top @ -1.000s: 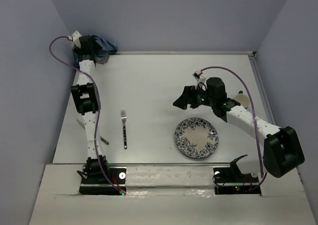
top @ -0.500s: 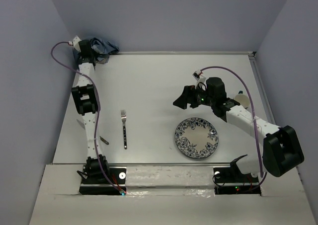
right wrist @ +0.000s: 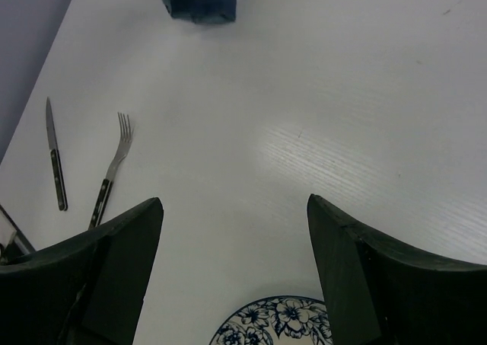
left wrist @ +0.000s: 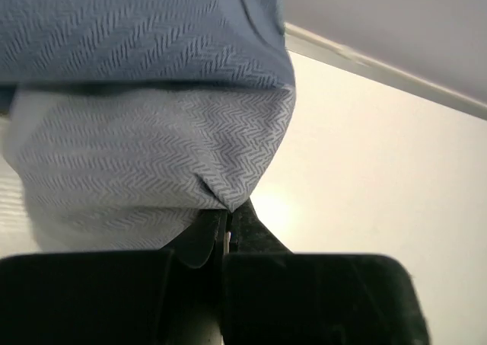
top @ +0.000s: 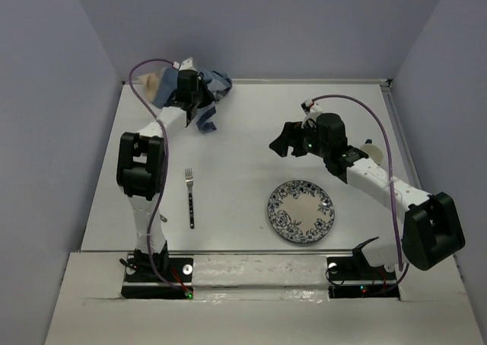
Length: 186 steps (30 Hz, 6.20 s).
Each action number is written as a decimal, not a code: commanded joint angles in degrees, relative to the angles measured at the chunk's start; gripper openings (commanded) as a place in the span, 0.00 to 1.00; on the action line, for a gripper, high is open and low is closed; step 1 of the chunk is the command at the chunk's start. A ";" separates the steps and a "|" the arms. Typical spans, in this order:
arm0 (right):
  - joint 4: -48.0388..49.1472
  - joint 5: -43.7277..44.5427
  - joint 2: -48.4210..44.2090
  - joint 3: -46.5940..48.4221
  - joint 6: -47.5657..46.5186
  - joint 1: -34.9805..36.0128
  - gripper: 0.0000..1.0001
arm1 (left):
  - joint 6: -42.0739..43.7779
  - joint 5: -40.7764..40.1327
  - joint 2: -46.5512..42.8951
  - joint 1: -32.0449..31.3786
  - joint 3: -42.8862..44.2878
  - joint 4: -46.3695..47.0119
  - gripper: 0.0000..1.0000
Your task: Set the dinner table for one person
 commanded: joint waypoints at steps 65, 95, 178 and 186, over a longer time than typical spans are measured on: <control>-19.39 34.73 38.24 35.86 -22.97 19.33 0.00 | -7.39 0.45 -10.19 6.66 -17.86 12.94 0.63; -12.87 38.79 12.64 7.25 -10.95 8.78 0.00 | -2.02 -11.93 -3.17 1.21 -6.71 2.31 0.69; -10.16 26.31 10.90 43.98 -18.34 -13.19 0.00 | -5.97 -11.51 -32.52 2.35 -12.37 13.10 0.00; 1.01 24.81 9.04 11.40 -6.91 -13.19 0.00 | -14.23 -9.57 -33.76 2.44 -44.31 29.19 0.06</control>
